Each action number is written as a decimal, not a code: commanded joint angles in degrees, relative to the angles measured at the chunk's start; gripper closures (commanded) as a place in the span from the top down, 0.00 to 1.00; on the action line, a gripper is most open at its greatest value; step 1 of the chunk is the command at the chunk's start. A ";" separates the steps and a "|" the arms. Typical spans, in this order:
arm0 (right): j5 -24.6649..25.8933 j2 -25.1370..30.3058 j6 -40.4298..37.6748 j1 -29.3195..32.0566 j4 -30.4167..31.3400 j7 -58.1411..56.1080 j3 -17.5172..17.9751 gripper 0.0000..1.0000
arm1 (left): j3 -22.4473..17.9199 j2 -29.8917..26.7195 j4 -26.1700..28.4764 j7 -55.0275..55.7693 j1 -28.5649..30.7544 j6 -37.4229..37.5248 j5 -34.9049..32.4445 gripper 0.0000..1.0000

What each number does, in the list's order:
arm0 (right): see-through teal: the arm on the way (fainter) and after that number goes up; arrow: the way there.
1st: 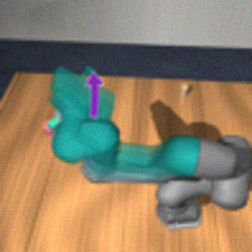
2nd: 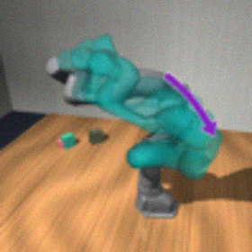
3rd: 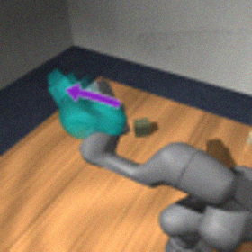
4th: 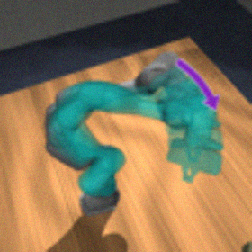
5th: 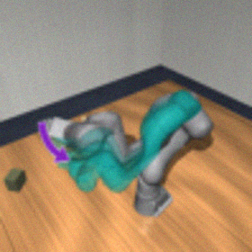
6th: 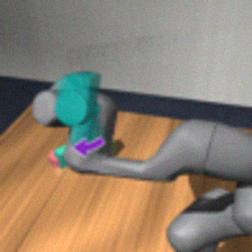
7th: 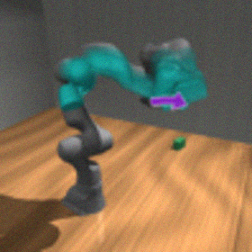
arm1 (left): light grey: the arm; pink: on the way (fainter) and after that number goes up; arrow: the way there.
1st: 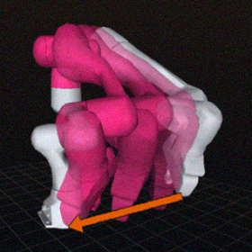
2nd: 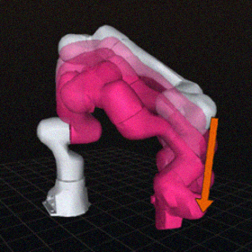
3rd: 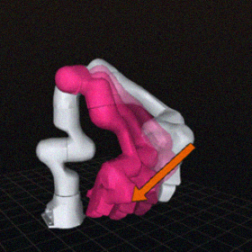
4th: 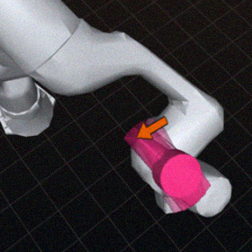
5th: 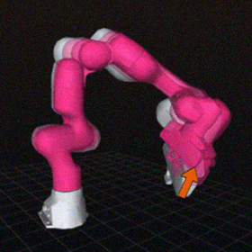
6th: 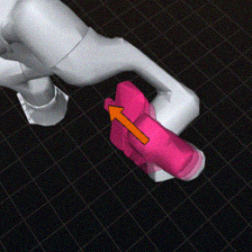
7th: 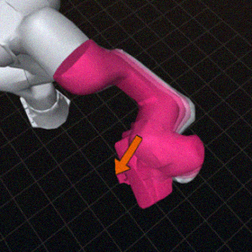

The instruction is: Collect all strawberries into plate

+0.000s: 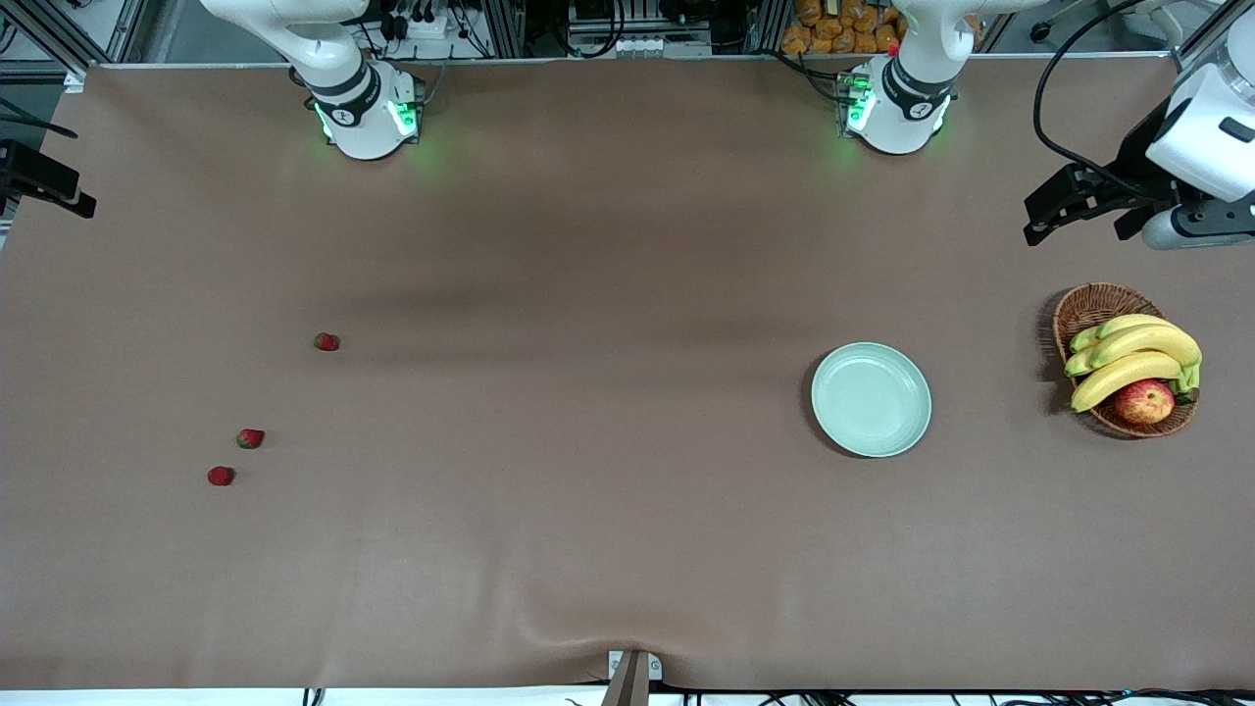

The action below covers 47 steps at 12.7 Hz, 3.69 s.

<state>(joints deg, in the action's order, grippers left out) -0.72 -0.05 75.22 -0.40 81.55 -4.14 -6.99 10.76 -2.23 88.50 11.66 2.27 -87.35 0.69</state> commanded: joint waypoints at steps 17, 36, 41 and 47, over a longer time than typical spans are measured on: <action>-0.43 -19.72 22.13 1.54 15.62 0.62 -0.13 1.00 | 0.05 0.65 0.97 -1.29 2.04 1.48 -2.10 1.00; -1.13 -33.17 35.08 -3.91 27.61 0.36 0.13 0.72 | 0.58 -0.14 7.13 -1.29 2.04 -3.26 -2.10 1.00; -1.13 -33.79 34.99 -3.99 28.13 -0.08 0.13 0.37 | 0.58 -0.14 7.13 -1.20 2.04 -3.26 -2.09 1.00; -4.71 -31.95 34.99 -3.99 22.80 -0.08 1.97 0.00 | 0.58 -0.14 7.13 -1.20 2.04 -3.35 -2.09 1.00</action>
<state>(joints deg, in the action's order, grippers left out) -2.48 -33.64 111.01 -4.32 107.98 -3.99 -6.16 11.03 -1.13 94.59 11.33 4.05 -89.95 -0.37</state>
